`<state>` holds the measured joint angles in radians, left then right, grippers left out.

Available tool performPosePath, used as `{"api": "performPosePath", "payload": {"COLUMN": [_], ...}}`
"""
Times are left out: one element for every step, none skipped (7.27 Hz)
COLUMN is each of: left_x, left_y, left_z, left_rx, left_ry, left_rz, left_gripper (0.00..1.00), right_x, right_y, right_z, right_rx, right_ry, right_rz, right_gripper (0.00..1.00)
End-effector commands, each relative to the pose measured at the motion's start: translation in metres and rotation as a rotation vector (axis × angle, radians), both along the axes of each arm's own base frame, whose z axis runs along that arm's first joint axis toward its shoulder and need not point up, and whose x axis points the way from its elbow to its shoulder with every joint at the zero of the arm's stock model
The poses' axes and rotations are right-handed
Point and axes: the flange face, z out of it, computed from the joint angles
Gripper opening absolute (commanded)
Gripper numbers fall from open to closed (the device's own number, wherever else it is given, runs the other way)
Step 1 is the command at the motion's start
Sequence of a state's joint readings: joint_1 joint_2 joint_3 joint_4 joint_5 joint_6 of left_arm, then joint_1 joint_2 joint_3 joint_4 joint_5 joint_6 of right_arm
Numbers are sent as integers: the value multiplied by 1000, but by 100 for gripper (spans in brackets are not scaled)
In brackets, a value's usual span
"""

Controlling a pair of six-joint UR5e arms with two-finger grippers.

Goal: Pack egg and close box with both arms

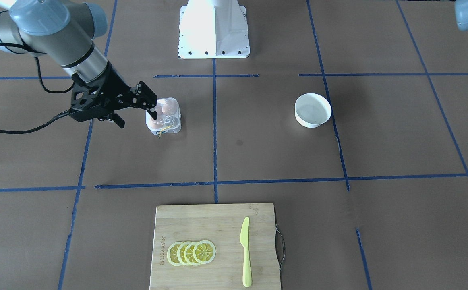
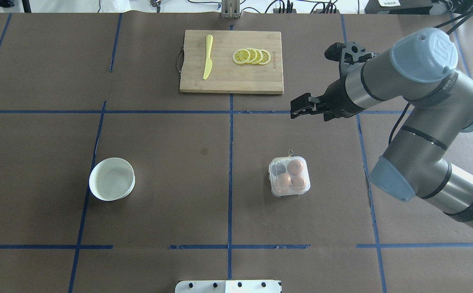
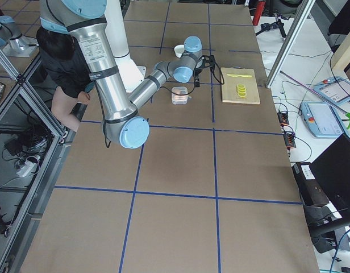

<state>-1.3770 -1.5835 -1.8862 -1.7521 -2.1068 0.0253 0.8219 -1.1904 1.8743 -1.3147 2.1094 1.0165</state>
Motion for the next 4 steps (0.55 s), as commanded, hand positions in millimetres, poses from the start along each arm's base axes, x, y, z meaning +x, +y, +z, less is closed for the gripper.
{"api": "performPosePath", "payload": {"left_x": [-33,-39,-60,-75], "left_y": [-6,-5,-4,0], "left_z": [40,53,66,72], "left_rx": [-16,-34,-38,-36], "left_ry": [-48,-33,-6,-19], "left_rz": [25,52,66,100], "left_gripper": [100,100,100,100], "right_x": [93,160,206,256], "right_y": [-36,-45,-44,-31], "right_z": [86,136,178,230], "right_rx": [98,139,158,158], "right_ry": [221,283,309,334], "right_rz": [-130,-186,-268,-304], "right_gripper": [100,100,100,100]}}
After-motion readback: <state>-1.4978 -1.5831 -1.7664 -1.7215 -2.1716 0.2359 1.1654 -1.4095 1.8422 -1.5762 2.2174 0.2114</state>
